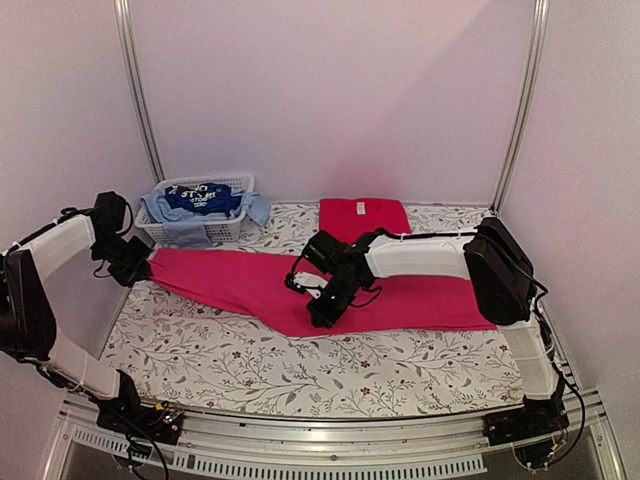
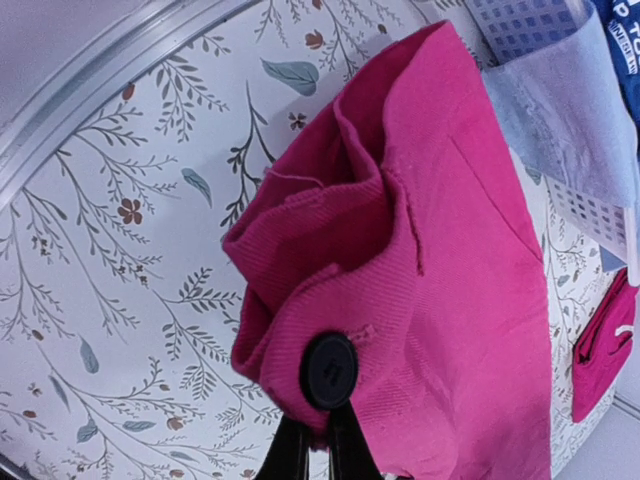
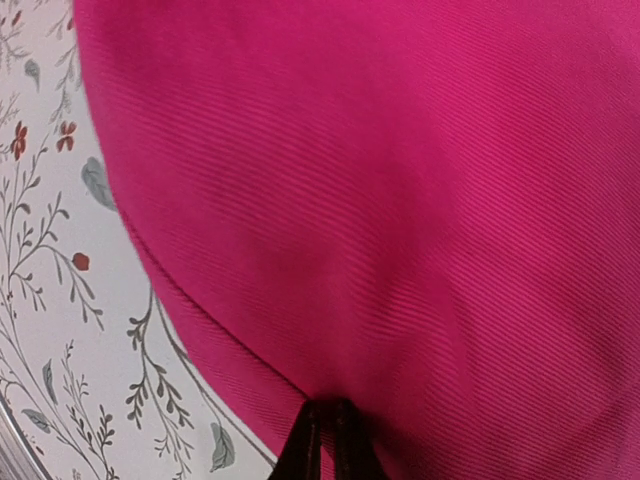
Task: Fold and stack the mixed laundry pile
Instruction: Smooth out the rectangle-folded trousers at the center of the board.
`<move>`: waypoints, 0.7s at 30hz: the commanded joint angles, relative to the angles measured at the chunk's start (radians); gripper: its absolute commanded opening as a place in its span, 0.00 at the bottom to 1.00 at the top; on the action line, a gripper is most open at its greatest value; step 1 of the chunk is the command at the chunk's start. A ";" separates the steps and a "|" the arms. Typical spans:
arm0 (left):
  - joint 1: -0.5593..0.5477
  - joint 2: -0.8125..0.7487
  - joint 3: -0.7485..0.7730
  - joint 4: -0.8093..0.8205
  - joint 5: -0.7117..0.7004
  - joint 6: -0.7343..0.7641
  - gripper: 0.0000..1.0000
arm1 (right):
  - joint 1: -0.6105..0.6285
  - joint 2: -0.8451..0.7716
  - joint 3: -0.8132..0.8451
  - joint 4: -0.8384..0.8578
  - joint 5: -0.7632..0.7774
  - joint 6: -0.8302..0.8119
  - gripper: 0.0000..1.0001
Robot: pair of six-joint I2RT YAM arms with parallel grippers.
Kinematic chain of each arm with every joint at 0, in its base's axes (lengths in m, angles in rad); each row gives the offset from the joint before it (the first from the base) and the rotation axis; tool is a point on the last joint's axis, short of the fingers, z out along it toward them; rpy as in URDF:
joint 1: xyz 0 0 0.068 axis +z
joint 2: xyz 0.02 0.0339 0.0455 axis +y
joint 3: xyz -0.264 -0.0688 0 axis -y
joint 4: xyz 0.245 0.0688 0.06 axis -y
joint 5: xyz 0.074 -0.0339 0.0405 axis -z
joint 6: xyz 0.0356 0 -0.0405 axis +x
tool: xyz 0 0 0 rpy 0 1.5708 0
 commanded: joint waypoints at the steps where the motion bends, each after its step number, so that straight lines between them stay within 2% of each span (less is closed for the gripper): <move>1: 0.002 0.007 0.099 -0.132 -0.140 0.090 0.00 | -0.066 -0.065 -0.006 -0.058 0.030 0.011 0.00; 4: 0.012 0.019 0.133 -0.168 -0.212 0.130 0.00 | -0.123 -0.161 -0.076 -0.039 -0.026 0.033 0.00; 8: 0.015 0.036 0.126 -0.154 -0.187 0.140 0.00 | -0.190 -0.246 -0.139 -0.019 -0.094 0.058 0.00; 9: 0.014 0.038 0.117 -0.147 -0.163 0.134 0.00 | -0.190 -0.251 -0.131 -0.022 -0.108 0.051 0.09; 11: 0.005 0.034 0.095 -0.128 -0.140 0.123 0.00 | -0.172 -0.260 -0.124 0.001 -0.137 0.029 0.60; 12: 0.003 0.032 0.085 -0.122 -0.129 0.116 0.00 | -0.153 -0.269 -0.123 0.025 -0.132 0.017 0.70; 13: 0.000 0.030 0.075 -0.114 -0.118 0.109 0.00 | -0.132 -0.272 -0.115 0.043 -0.129 0.010 0.76; 17: -0.006 0.020 0.054 -0.096 -0.103 0.089 0.00 | -0.064 -0.182 0.007 0.023 -0.125 -0.018 0.78; 21: -0.010 0.015 0.055 -0.100 -0.103 0.094 0.00 | -0.006 -0.055 0.118 0.009 -0.054 -0.052 0.77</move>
